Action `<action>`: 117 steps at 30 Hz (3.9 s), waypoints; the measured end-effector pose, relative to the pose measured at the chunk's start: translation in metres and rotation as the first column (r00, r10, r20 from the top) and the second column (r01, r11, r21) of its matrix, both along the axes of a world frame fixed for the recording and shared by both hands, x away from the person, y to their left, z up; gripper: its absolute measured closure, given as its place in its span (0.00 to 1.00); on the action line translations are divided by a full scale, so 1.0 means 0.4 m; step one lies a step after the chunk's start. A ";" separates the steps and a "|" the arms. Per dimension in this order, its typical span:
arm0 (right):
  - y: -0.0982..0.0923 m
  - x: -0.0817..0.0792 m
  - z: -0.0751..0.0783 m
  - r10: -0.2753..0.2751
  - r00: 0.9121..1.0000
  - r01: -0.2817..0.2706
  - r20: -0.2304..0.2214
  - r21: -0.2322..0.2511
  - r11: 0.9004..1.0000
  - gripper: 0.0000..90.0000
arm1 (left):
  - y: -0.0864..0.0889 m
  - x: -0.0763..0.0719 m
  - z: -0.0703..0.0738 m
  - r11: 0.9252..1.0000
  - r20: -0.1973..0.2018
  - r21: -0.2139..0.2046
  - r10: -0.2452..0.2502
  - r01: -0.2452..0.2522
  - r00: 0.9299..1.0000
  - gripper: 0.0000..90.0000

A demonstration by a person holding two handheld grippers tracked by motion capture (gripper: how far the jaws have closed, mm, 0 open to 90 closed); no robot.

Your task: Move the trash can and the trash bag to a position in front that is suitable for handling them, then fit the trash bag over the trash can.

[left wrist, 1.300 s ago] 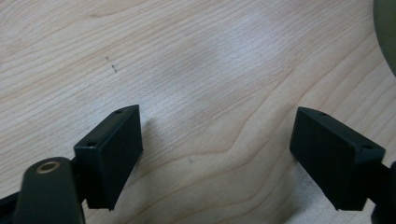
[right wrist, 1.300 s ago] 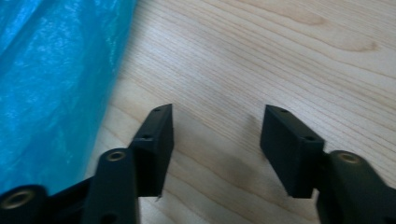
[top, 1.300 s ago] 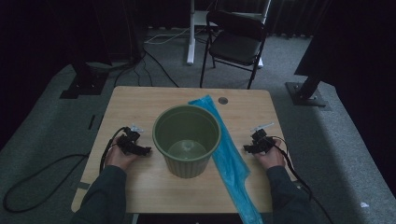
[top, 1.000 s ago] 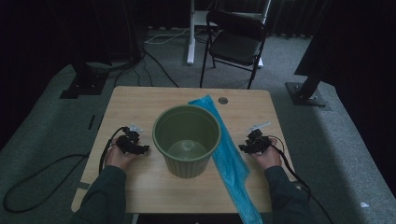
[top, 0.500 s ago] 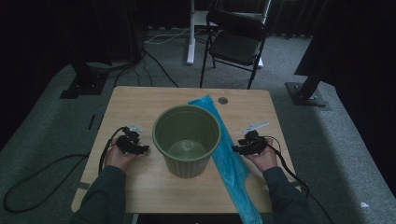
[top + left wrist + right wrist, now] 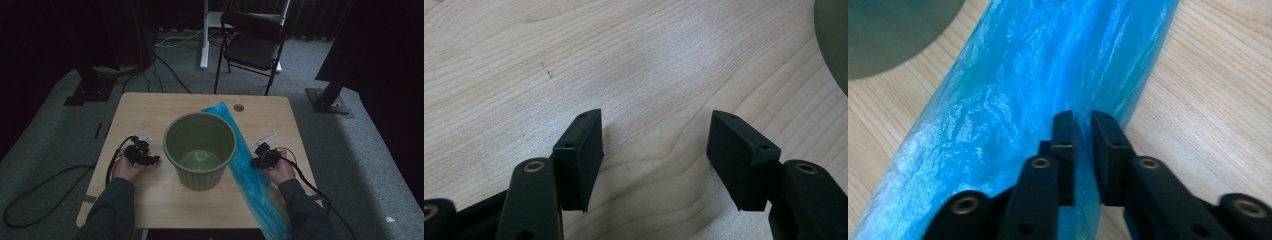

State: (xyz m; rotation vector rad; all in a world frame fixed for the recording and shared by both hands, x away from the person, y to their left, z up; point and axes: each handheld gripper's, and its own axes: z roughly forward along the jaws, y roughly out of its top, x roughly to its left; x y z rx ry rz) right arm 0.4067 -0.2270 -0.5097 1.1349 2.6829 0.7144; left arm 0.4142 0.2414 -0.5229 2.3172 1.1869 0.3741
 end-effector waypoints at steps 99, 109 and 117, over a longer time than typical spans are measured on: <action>0.018 0.203 -0.016 -0.106 0.994 0.107 0.018 -0.050 0.993 0.69 | -0.007 0.003 -0.003 1.000 0.005 -0.004 -0.005 0.005 1.000 0.40; 0.021 0.191 -0.008 -0.041 0.999 0.042 0.016 -0.053 0.998 0.99 | -0.011 0.002 -0.005 0.999 -0.001 -0.002 -0.033 0.033 0.999 0.32; 0.002 0.179 0.048 0.008 0.999 -0.008 0.048 -0.004 1.000 0.99 | -0.012 0.001 -0.006 0.999 0.000 -0.003 -0.037 0.037 0.999 0.30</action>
